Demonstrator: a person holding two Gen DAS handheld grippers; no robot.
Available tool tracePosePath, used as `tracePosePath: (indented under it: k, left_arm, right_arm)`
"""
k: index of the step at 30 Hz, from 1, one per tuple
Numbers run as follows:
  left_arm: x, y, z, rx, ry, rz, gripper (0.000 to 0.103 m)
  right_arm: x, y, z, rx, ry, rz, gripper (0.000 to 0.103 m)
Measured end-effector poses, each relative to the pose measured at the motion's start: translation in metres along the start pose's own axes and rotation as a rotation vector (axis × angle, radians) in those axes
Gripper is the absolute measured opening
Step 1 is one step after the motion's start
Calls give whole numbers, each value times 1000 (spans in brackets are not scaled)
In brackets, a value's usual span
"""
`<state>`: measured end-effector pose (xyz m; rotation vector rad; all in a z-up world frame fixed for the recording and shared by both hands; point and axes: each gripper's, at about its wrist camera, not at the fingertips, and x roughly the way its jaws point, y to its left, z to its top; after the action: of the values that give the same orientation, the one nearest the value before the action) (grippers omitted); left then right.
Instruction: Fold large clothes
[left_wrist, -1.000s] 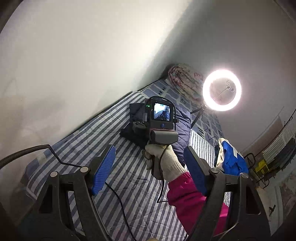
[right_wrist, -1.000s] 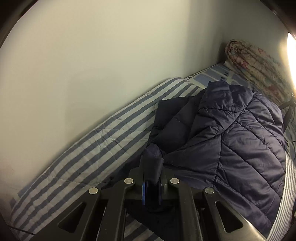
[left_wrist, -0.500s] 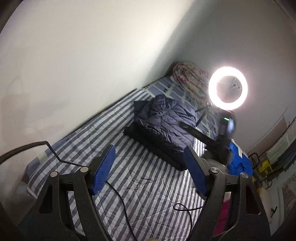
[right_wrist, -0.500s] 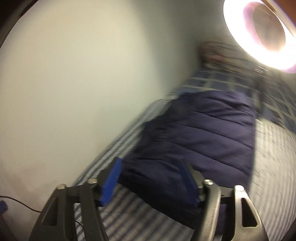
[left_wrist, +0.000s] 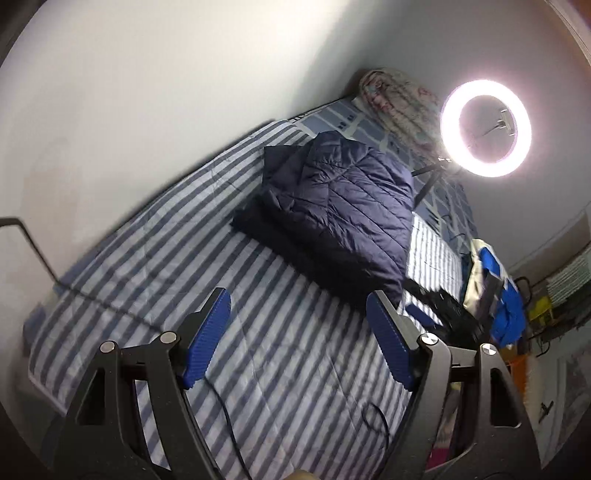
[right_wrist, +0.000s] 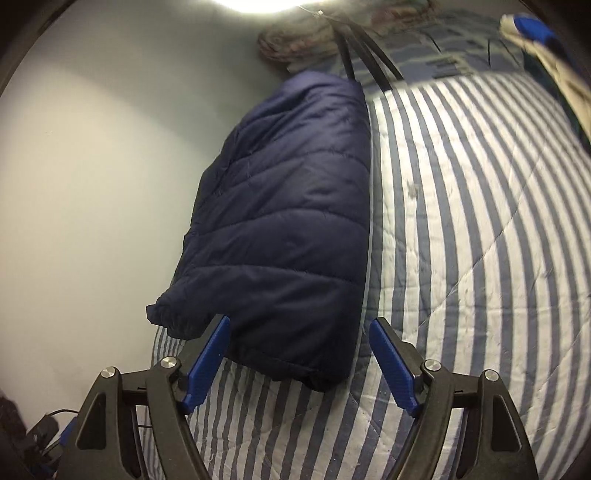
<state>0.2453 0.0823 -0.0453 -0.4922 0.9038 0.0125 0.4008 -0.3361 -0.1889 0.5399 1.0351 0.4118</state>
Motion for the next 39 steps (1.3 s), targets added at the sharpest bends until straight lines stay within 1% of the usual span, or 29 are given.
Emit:
tracePosePath:
  k: [2, 3, 5, 7, 9, 12, 14, 17, 20, 22, 24, 26, 27, 28, 29, 30, 31, 32, 34, 36, 39]
  left_arm:
    - [16, -5, 15, 29, -15, 26, 78]
    - [26, -5, 23, 28, -6, 23, 78]
    - [46, -3, 36, 12, 14, 7, 78]
    - [69, 3, 49, -12, 28, 18, 78]
    - [95, 16, 59, -65, 49, 25, 78]
    - [129, 36, 68, -144, 92, -7, 78]
    - [148, 50, 73, -210, 104, -37, 78]
    - [171, 70, 75, -306, 131, -62, 78]
    - [195, 92, 70, -408, 170, -115, 78]
    - [202, 99, 68, -452, 169, -145, 78]
    - [204, 99, 69, -439, 157, -157, 78]
    - [207, 95, 70, -395, 154, -147, 78]
    - [208, 92, 70, -373, 149, -143, 75]
    - [208, 91, 69, -364, 145, -144, 61]
    - [209, 90, 68, -355, 146, -143, 45]
    - [211, 87, 66, -338, 154, -152, 37]
    - [211, 83, 66, -317, 154, -154, 26]
    - [208, 79, 66, -287, 145, -135, 21]
    - [200, 65, 65, -209, 123, -90, 14]
    - [192, 51, 63, -142, 110, -50, 12]
    - [183, 37, 56, -80, 123, -26, 10]
  right_arm:
    - [4, -1, -1, -4, 3, 0, 80]
    - [6, -1, -2, -6, 6, -1, 80]
    - [10, -4, -2, -6, 11, -1, 81]
    - [15, -8, -3, -4, 15, -4, 81]
    - [22, -10, -4, -3, 24, -6, 81]
    - [30, -15, -3, 1, 32, -2, 82]
    - [34, -19, -3, 7, 30, 6, 83]
    - [39, -23, -2, 20, 34, 16, 84]
    - [42, -24, 0, 23, 33, 31, 86]
    - [44, -24, 2, 26, 34, 38, 86]
    - [48, -23, 4, 30, 36, 50, 86]
    - [52, -18, 3, 23, 44, 59, 81]
    - [54, -17, 4, 20, 51, 64, 76]
    - [57, -14, 5, 16, 62, 79, 67]
    - [59, -12, 5, 13, 71, 82, 64]
    - [60, -9, 5, 5, 72, 68, 60]
    - [61, -6, 6, -11, 72, 54, 54]
    - [61, -2, 6, -28, 71, 40, 51]
    - [58, 9, 6, -75, 63, 3, 42]
    - [55, 18, 7, -104, 60, -30, 37]
    - [43, 28, 8, -128, 64, -78, 32]
